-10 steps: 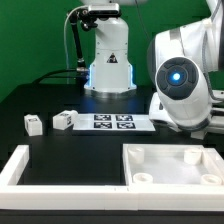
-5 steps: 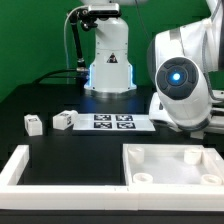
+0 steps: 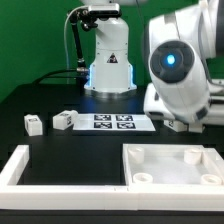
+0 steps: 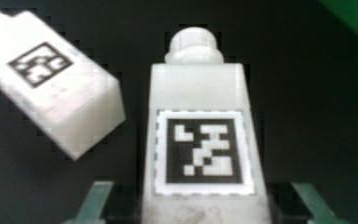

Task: Assemble square table

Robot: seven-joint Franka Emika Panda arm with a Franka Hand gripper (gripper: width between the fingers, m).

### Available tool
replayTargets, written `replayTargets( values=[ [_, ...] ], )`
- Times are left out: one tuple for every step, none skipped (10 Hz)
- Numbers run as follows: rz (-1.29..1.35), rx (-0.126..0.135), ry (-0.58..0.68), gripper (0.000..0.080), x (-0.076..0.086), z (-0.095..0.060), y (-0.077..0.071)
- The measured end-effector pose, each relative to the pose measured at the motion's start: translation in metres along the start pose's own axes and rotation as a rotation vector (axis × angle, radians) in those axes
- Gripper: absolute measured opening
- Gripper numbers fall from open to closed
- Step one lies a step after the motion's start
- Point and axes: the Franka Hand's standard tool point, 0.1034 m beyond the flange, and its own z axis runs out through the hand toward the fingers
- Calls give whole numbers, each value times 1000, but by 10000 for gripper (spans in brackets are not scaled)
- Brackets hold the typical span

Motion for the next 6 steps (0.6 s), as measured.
replayTargets(
  values=[
    [-34, -17, 25, 291, -10, -28, -3],
    [-63, -31, 9, 291, -24, -51, -4],
    [-67, -31, 7, 291, -26, -55, -6],
    [-70, -18, 87, 291, -16, -54, -11],
    [-76, -8, 173, 291, -15, -57, -14],
    [-91, -2, 238, 291, -14, -59, -12]
  ],
)
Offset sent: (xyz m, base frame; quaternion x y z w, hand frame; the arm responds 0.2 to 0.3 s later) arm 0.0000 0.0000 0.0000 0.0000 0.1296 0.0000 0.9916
